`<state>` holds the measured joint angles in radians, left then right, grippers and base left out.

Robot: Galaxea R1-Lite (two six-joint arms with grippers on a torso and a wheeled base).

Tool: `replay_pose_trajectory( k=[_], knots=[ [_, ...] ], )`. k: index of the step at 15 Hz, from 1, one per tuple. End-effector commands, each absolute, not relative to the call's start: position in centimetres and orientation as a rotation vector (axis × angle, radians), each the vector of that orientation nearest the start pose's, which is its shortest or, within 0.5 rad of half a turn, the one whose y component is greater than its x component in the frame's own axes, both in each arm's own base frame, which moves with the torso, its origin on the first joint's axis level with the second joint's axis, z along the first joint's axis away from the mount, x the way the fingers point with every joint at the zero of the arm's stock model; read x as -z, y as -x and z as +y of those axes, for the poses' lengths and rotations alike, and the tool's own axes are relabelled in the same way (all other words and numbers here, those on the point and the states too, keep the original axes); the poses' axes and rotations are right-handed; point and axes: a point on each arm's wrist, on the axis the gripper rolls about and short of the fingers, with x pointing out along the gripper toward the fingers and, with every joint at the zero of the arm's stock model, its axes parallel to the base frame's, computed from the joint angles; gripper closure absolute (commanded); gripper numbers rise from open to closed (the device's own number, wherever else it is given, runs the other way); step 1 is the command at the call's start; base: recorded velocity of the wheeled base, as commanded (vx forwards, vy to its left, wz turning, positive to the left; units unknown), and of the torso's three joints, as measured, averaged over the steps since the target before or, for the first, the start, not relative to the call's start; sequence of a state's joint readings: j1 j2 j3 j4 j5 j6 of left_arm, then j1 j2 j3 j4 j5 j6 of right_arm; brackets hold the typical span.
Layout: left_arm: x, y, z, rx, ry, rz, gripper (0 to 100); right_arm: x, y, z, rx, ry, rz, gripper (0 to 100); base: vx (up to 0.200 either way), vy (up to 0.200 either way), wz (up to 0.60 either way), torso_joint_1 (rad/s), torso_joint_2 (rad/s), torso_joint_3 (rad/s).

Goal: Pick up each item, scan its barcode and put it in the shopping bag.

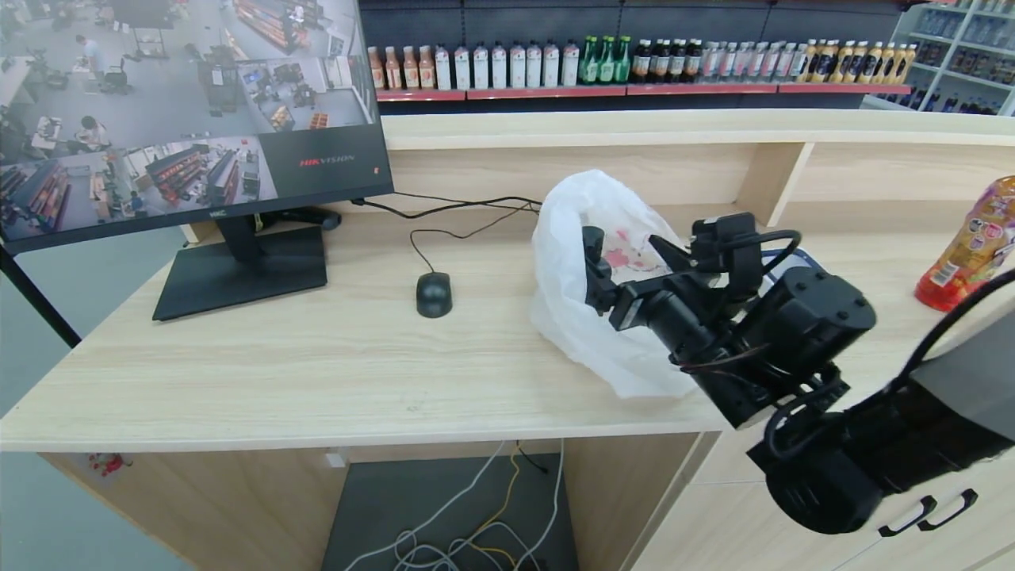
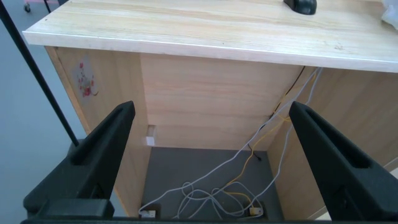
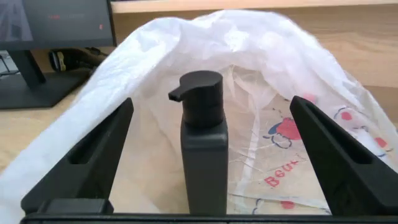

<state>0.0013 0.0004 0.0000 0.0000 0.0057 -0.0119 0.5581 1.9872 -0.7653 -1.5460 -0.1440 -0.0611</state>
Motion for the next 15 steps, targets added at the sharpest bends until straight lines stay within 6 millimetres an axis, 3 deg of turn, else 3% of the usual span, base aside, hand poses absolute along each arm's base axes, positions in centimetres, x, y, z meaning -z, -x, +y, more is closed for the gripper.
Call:
replay_pose_trajectory(
  k=[1, 4, 9, 11, 15],
  knots=[
    [-7.5, 2.3, 0.0, -0.008, 0.012, 0.0, 0, -19.6, -26.9, 16.6, -0.4, -0.063, -0.375, 0, 0.0, 0.0, 0.0, 0.0, 0.0, 0.0],
    [-7.5, 2.3, 0.0, -0.008, 0.012, 0.0, 0, -21.2, -23.2, 16.6, -0.465, -0.082, -0.41, 0, 0.0, 0.0, 0.0, 0.0, 0.0, 0.0],
    [-7.5, 2.3, 0.0, -0.008, 0.012, 0.0, 0, -20.1, -18.5, 14.1, -0.497, -0.038, -0.361, 0, 0.0, 0.0, 0.0, 0.0, 0.0, 0.0],
    [-7.5, 2.3, 0.0, -0.008, 0.011, 0.0, 0, -19.7, -17.4, 13.7, -0.516, -0.026, -0.352, 0, 0.0, 0.0, 0.0, 0.0, 0.0, 0.0],
    [-7.5, 2.3, 0.0, -0.008, 0.015, 0.0, 0, -19.8, -17.0, 13.4, -0.511, -0.043, -0.358, 0, -0.05, 0.0, 0.0, 0.001, 0.0, 0.001]
  ],
)
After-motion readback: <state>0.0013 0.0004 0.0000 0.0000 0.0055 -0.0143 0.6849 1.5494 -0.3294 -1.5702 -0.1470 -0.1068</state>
